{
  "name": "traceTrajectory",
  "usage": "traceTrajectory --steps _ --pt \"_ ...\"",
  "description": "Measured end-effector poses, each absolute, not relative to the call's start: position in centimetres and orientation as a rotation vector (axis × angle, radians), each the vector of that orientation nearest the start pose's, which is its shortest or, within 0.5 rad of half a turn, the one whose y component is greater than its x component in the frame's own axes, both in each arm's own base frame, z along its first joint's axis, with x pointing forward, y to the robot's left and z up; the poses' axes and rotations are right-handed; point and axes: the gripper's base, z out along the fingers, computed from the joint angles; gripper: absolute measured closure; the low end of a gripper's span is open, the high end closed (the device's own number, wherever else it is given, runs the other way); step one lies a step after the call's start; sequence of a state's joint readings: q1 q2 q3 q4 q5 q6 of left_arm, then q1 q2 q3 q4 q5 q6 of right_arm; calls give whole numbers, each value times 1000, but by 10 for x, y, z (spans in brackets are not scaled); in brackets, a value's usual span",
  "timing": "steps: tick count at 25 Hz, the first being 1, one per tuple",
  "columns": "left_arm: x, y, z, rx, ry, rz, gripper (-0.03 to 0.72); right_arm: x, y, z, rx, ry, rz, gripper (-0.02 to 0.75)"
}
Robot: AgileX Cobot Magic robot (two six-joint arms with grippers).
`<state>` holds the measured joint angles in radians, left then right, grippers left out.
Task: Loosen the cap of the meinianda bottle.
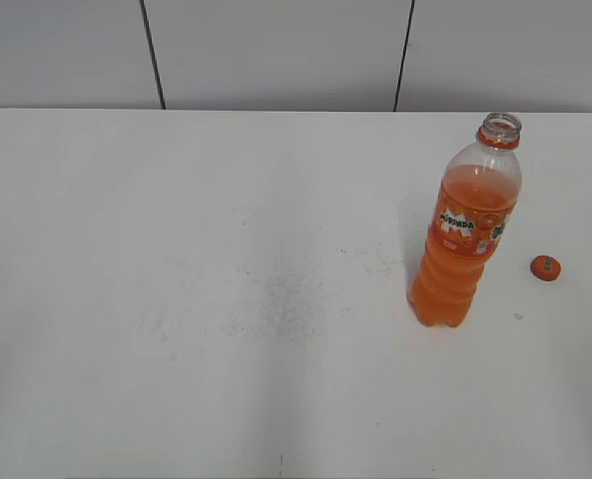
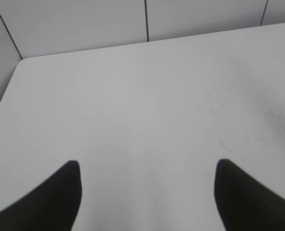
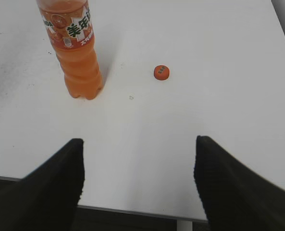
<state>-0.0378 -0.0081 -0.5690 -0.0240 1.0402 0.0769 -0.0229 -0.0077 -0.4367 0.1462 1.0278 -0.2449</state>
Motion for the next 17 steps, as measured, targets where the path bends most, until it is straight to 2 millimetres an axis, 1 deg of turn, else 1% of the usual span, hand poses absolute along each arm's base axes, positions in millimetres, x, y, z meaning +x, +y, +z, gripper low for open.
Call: traceTrajectory --steps 17 --pt "-14 -1 298 113 1943 -3 169 2 11 263 -227 2045 10 202"
